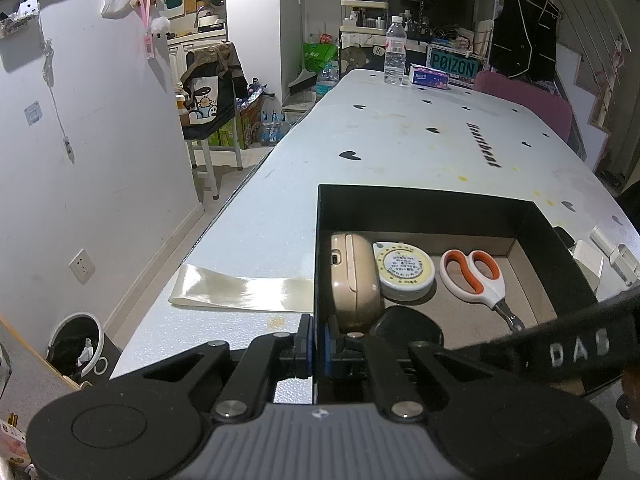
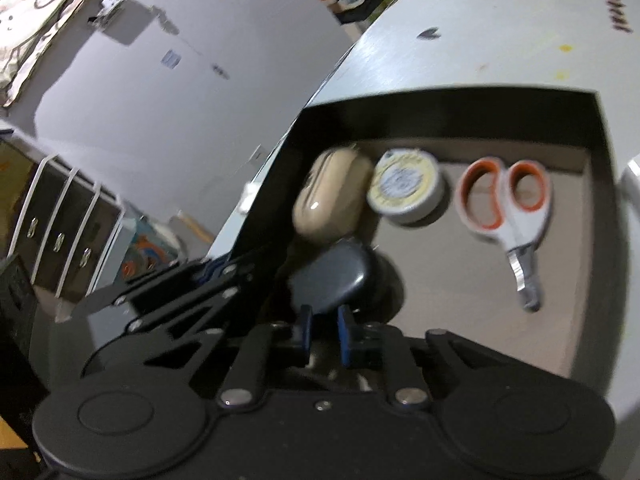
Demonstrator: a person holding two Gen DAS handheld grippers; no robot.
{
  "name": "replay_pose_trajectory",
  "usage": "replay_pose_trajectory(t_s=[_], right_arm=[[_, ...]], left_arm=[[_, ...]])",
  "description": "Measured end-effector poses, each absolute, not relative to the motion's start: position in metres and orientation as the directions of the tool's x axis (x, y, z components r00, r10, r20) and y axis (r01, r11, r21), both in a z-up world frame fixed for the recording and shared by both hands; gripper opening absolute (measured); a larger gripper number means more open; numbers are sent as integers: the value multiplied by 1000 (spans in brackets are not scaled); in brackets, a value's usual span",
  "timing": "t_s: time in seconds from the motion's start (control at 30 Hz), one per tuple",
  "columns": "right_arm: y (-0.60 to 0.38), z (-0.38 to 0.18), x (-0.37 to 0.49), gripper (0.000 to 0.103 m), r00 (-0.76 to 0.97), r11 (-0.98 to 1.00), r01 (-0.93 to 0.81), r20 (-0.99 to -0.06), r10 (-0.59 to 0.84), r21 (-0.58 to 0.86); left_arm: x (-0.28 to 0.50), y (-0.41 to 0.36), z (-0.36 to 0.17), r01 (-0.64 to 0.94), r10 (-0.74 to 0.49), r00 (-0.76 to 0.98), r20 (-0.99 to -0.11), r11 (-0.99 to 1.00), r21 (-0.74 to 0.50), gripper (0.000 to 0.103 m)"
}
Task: Organize rigid objects
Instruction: 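Raise the right tool out of the box toward the white chargers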
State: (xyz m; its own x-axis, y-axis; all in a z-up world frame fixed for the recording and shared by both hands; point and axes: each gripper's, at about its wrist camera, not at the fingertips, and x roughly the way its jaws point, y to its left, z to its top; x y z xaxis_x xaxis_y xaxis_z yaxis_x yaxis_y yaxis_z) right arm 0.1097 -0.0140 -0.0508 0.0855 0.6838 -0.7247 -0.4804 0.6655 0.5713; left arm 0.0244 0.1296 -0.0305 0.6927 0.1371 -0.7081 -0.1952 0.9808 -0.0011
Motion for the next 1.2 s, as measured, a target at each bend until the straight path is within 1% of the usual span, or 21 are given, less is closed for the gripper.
replay_pose_trajectory(t_s=[0.2,0.33,0.43,0.53,0.6,0.67,0.7,0.8,0.93,1.0,1.03,1.17,1.2], right_arm=[[-18,-42,103,16,115,680,-485,-731,673,550],[-25,-27,104,17,225,715,-490,-720,657,499],[-27,-28,113,18,305,767,-457,-731,610,450],[-26,-41,122,18,286,786,-425,-757,588,449],[-23,-44,122,17,286,784,-431,-756,589,447],[-20,-44,121,18,233,752,-449,-749,620,483],[-19,-45,118,20,215,747,-449,-752,624,491],[-15,-42,109,20,232,747,-490,-759,608,449],[-19,-41,109,19,220,742,-477,-754,619,470],[-23,-33,106,19,243,743,-483,-744,622,464],[-25,-28,105,20,254,743,-486,-739,624,460],[-37,-11,92,30,307,757,-496,-729,611,426],[-40,-8,89,31,318,763,-495,-730,605,417]], left_arm=[[24,129,-30,-195,137,693,-708,981,-2,5],[24,129,-30,-196,137,693,-708,981,-2,5],[24,130,-31,-196,138,692,-708,981,-1,5],[24,129,-30,-195,138,693,-708,981,0,5],[24,130,-30,-195,138,693,-708,981,0,5],[24,130,-30,-196,137,695,-706,981,-3,5],[24,130,-30,-196,136,695,-706,981,-4,5],[24,131,-30,-197,136,695,-706,980,-4,5],[24,130,-30,-196,137,695,-706,981,-2,5],[24,130,-30,-196,136,695,-706,981,-4,5],[24,130,-30,-196,136,695,-706,981,-4,5],[24,130,-30,-197,137,695,-706,980,-4,5],[24,130,-30,-197,137,695,-706,980,-4,5]])
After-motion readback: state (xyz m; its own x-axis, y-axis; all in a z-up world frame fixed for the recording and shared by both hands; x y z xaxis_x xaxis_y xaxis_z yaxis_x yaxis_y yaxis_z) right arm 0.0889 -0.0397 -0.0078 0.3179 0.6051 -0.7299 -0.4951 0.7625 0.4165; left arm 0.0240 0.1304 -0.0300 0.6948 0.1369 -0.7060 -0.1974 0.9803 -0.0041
